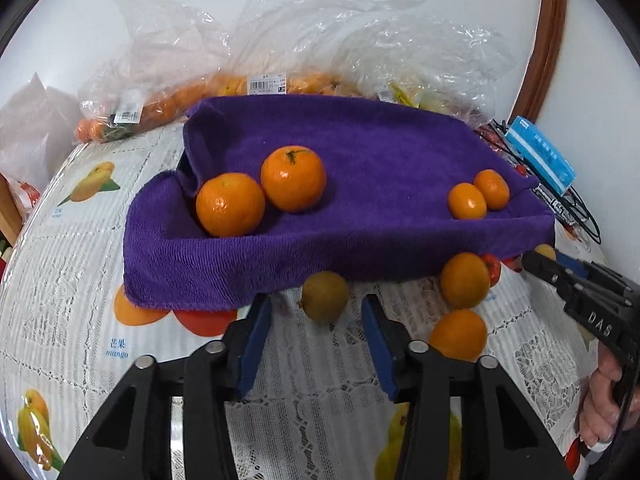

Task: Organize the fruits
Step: 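Grasp a small yellow fruit with the right tool while the left tool grasps another, then lift both yellow fruits and carry them over the purple towel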

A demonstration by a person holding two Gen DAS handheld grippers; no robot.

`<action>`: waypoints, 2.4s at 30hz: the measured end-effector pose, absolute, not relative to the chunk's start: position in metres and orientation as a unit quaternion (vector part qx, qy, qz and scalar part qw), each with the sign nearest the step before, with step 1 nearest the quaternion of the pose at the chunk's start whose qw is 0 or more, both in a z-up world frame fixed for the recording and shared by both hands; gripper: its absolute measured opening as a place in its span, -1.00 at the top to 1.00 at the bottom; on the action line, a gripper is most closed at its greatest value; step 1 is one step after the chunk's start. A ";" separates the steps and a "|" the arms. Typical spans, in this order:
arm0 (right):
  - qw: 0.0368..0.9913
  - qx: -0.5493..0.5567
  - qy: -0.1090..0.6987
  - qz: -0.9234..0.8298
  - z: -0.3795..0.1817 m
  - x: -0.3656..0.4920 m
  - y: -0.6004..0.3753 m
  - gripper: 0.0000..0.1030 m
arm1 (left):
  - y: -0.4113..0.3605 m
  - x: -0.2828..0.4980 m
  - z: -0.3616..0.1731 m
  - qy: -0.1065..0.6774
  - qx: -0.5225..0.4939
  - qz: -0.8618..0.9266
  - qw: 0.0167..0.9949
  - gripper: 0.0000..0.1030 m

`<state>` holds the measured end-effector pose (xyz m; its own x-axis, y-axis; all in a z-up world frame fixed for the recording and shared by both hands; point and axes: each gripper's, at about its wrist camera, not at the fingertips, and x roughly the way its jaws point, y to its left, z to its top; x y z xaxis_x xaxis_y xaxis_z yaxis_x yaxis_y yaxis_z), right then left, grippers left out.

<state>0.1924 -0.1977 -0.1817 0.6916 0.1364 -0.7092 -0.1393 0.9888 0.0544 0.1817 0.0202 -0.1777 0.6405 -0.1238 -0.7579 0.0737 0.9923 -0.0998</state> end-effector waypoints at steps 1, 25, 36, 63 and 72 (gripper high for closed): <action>0.919 -0.003 0.386 0.075 -0.182 0.192 -0.197 0.42 | 0.020 0.183 -0.178 0.422 -0.030 -0.056 0.904 0.22; 0.909 0.032 0.405 0.093 -0.193 0.199 -0.198 0.42 | 0.012 0.191 -0.177 0.427 -0.014 -0.041 0.903 0.30; 0.909 0.004 0.409 0.086 -0.193 0.200 -0.191 0.42 | 0.015 0.189 -0.176 0.421 -0.040 -0.055 0.904 0.52; 0.941 0.010 0.314 0.122 -0.120 0.188 -0.196 0.42 | 0.015 0.192 -0.109 0.367 -0.066 -0.092 0.923 0.52; 0.949 0.003 0.290 0.121 -0.086 0.221 -0.192 0.42 | -0.006 0.226 -0.091 0.333 -0.048 -0.060 0.940 0.52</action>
